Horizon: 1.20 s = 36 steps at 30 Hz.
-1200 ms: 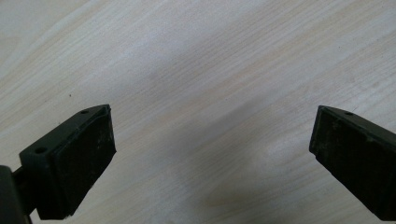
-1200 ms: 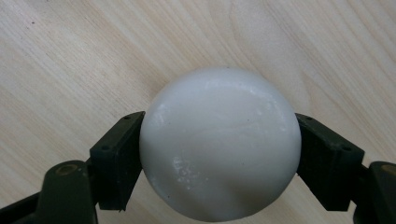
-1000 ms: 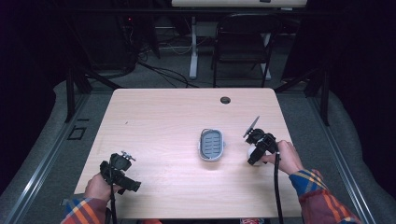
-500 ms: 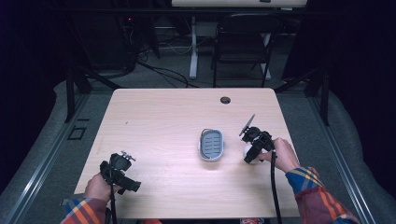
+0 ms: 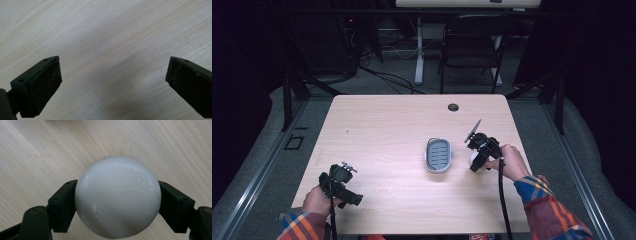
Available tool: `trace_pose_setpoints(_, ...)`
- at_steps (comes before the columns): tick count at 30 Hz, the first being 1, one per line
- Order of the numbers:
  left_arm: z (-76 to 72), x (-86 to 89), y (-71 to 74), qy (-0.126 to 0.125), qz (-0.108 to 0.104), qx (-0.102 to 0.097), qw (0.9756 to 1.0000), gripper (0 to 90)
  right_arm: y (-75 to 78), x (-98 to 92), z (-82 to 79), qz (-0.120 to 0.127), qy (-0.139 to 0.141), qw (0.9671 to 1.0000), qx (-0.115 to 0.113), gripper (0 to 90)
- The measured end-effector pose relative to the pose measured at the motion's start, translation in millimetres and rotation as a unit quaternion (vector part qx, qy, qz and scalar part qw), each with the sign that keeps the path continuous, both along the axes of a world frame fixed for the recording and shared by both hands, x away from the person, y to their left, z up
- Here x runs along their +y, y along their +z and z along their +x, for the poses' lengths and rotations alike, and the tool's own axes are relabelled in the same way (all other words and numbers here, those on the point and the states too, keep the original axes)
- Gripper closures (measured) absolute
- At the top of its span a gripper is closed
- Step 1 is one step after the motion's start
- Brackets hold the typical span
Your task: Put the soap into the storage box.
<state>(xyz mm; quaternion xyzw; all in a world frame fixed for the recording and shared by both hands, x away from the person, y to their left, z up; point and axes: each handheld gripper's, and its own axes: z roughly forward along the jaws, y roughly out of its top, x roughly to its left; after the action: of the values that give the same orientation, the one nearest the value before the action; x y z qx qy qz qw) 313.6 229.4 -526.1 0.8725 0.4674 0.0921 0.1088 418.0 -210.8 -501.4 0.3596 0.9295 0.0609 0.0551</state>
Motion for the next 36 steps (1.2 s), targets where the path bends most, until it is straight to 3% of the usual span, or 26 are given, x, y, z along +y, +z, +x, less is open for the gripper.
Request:
trace_pose_setpoints(5, 0.2, 0.1, -0.1, -0.001, 0.0, -0.001, 1.0, 0.0, 1.1, 2.4, 2.5, 0.008, -0.001, 1.0, -0.002, 23.1)
trace_pose_setpoints(6, 0.2, 0.0, -0.1, -0.001, 0.0, -0.001, 1.0, 0.0, 3.2, 3.4, 3.4, -0.001, 0.002, 1.0, 0.004, 23.1)
trace_pose_setpoints(17, 0.1, -0.1, -0.1, 0.0, 0.0, 0.001, 1.0, 0.0, 7.7, 10.2, 7.8, 0.006, 0.003, 1.0, 0.002, 23.1)
trace_pose_setpoints(33, -0.1, -0.6, -0.6, -0.003, 0.0, 0.001, 1.0, 0.0, 16.6, 27.1, 15.6, -0.008, 0.025, 0.9996, 0.007, 23.2)
trace_pose_setpoints(36, -0.1, -0.7, -0.6, -0.003, 0.0, 0.001, 1.0, 0.0, 19.0, 29.8, 17.2, -0.003, 0.024, 0.9997, -0.001, 23.1)
